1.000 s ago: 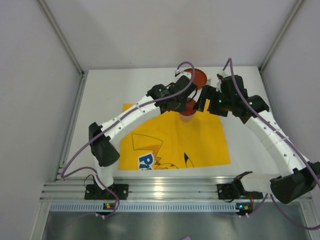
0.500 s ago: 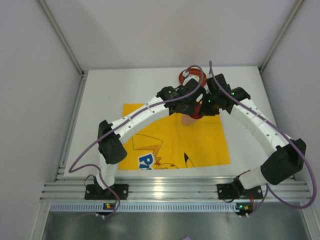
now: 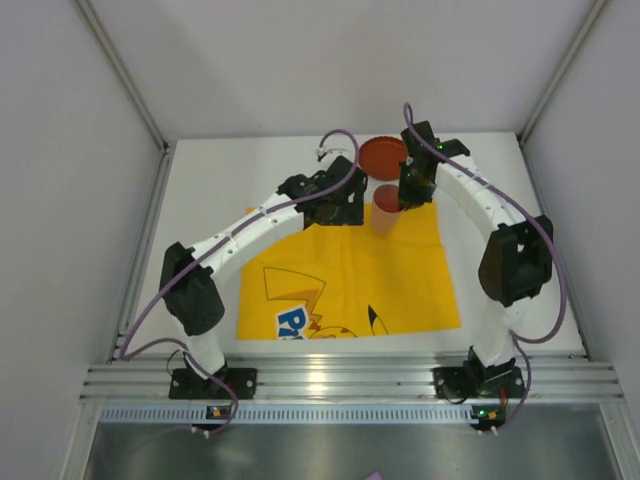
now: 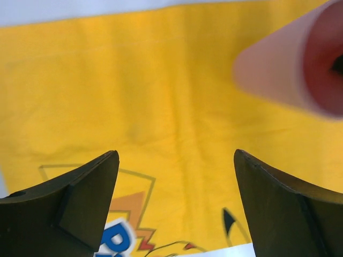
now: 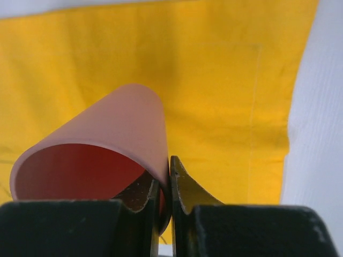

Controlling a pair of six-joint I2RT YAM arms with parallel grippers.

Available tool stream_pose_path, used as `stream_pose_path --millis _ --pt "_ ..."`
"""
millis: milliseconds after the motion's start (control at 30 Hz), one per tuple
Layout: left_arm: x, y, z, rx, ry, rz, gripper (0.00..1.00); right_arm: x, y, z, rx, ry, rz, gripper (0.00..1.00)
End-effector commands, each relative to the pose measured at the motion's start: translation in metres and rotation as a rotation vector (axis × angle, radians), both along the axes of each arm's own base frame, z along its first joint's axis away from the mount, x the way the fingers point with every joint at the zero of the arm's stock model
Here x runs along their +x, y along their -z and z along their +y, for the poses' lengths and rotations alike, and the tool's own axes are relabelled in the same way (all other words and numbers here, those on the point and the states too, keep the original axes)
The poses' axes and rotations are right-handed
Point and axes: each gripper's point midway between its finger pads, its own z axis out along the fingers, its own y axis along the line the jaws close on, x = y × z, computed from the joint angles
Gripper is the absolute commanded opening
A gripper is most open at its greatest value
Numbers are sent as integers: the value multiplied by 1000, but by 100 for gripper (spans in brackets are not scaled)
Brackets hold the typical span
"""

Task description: Set the dinner table for one person

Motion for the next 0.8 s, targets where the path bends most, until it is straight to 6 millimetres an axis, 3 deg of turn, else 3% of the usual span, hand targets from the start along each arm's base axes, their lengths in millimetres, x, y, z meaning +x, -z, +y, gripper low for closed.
stream_pose_path --millis 0,200,400,500,533,600,767 --pt "-26 8 66 108 -34 92 93 58 -7 -37 -85 107 -119 0" --pt "-18 13 95 114 -57 111 92 86 13 -47 -155 158 -91 0" --pt "1 15 117 70 -79 130 91 89 36 -47 -145 173 -33 1" --pt "11 18 126 54 -89 143 91 86 41 -40 -122 166 -6 38" --pt "13 19 129 50 -89 144 91 84 41 -40 -122 166 2 57" --pt "17 21 136 42 -97 155 91 84 37 -38 -114 170 1 64" --pt "19 30 148 36 -99 180 90 82 23 -37 -107 189 -2 70"
